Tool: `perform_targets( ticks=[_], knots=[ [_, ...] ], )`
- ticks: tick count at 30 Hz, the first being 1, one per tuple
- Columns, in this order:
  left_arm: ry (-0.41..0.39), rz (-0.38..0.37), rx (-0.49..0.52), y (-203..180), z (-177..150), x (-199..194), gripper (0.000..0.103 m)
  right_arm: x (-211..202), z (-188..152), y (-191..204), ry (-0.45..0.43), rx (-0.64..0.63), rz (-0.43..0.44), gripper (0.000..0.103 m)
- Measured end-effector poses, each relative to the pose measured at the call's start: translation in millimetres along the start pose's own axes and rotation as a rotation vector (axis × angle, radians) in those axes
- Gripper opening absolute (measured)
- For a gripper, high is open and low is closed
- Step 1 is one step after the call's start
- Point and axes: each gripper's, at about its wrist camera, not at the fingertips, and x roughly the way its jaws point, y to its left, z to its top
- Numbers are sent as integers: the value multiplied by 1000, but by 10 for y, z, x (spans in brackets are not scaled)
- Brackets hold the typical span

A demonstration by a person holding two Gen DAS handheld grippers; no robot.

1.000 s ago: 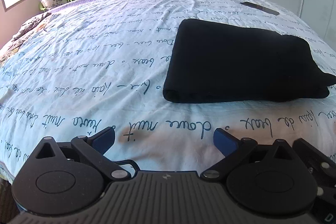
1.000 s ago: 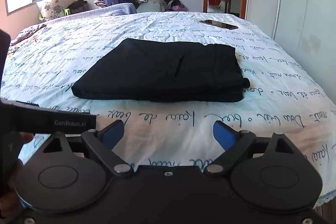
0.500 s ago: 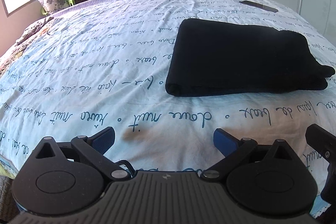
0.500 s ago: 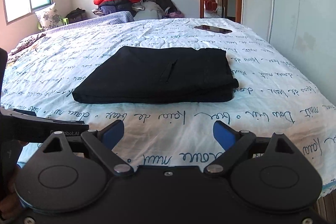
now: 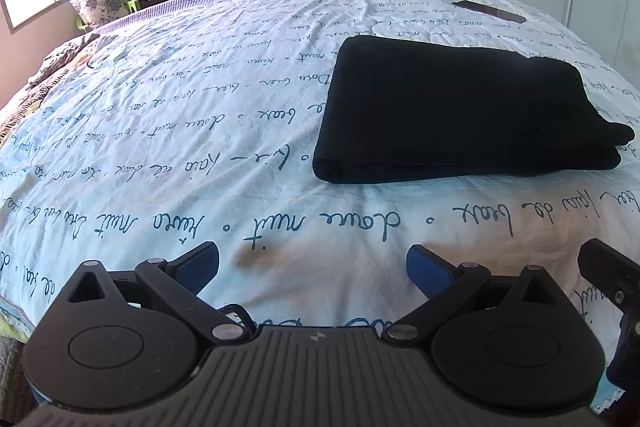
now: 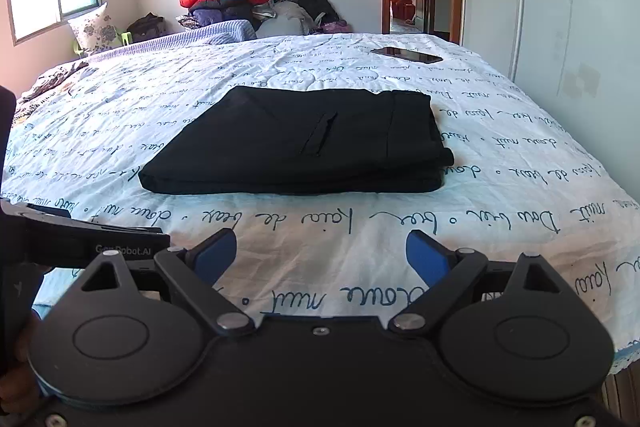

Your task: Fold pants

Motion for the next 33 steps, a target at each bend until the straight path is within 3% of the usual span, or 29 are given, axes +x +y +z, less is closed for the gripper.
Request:
perform_targets(
  ticks=[33],
  knots=[
    [5, 2, -2, 13, -1, 10, 102, -4, -15, -15, 6, -6, 3, 93]
  ],
)
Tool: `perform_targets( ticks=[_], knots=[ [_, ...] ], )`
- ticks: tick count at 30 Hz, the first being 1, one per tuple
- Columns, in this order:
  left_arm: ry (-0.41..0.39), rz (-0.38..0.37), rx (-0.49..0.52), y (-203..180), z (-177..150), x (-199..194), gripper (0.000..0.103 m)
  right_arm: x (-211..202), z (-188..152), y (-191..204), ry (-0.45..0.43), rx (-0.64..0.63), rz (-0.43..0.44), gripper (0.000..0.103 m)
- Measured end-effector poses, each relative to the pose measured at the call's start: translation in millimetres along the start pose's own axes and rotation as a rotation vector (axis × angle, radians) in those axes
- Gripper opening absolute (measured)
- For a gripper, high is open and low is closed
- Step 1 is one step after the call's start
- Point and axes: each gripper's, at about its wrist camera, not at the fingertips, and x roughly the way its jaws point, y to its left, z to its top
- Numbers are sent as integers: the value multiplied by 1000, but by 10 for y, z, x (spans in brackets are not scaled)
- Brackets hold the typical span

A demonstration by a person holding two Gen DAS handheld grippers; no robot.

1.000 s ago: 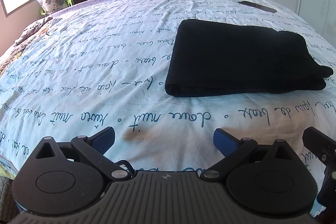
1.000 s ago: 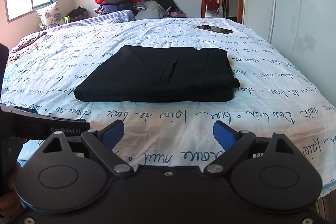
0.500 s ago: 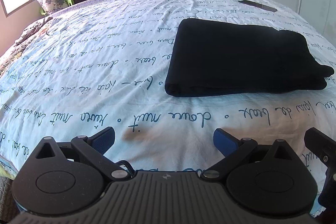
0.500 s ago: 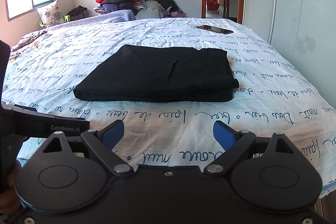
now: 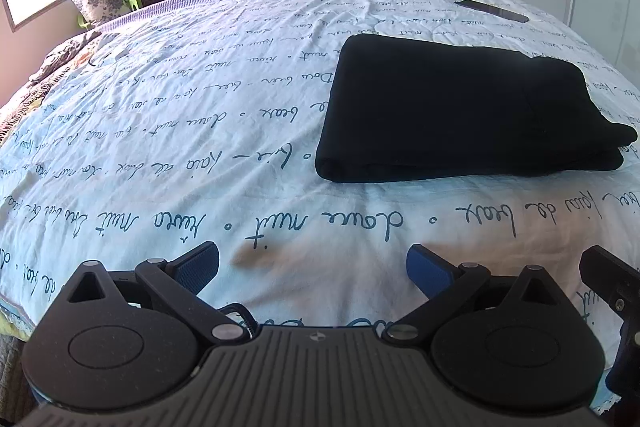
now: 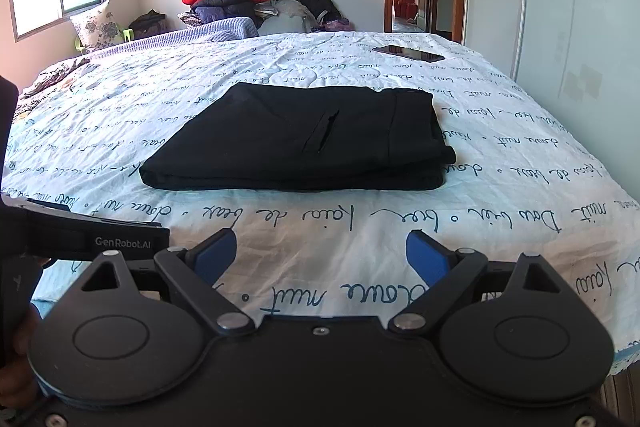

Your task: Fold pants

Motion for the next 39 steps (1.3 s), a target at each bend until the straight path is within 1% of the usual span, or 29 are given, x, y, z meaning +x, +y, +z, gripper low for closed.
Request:
perform_targets(
  ticks=[29, 39],
  knots=[
    [-1, 1, 0, 5, -7, 5, 102, 0, -12, 15, 1, 1, 3, 93],
    [-28, 23, 6, 0, 7, -47, 101, -6, 0, -5, -2, -4, 2, 93]
  ],
)
